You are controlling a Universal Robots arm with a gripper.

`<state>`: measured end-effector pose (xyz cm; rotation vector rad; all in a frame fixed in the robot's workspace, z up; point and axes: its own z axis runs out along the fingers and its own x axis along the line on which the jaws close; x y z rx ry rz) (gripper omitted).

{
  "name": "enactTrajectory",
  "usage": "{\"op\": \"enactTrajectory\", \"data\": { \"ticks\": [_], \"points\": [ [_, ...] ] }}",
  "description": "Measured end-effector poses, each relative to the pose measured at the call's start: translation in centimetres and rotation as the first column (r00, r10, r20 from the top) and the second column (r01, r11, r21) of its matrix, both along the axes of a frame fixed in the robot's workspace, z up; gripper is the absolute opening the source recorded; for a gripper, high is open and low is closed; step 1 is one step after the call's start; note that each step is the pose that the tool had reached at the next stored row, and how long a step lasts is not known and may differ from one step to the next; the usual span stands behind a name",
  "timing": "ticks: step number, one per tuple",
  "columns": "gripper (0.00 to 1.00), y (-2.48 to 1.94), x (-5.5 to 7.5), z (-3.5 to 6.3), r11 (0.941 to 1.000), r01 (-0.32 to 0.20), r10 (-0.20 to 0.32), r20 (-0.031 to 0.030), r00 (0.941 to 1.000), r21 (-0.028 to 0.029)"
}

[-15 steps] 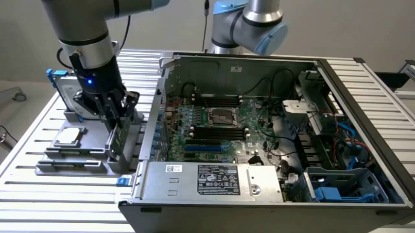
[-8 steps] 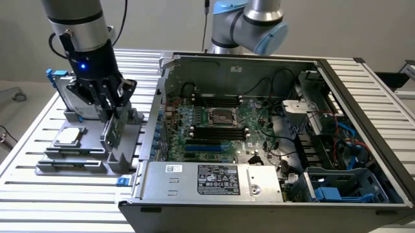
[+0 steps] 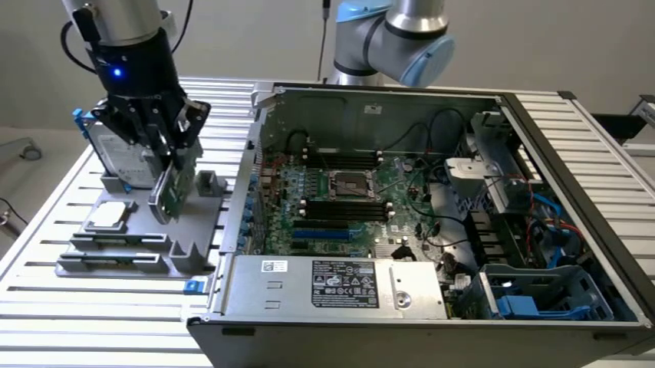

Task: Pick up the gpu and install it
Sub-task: 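Pick up the gpu and move the gpu toward the slot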

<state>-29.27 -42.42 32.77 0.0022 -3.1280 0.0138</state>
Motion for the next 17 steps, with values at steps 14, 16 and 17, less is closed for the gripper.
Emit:
{"op": "enactTrajectory", "data": {
  "ticks": [14,16,17],
  "points": [
    [0.27,-0.17,3.0,6.37,1.0000,0.000,0.000,-0.0203,0.9998,0.0002],
    [0.27,-0.28,3.8,7.29,1.0000,0.000,0.000,-0.0236,0.9997,0.0005],
    [0.27,-0.34,4.3,7.67,1.0000,0.000,0.000,-0.0249,0.9997,0.0006]
  ]
}}
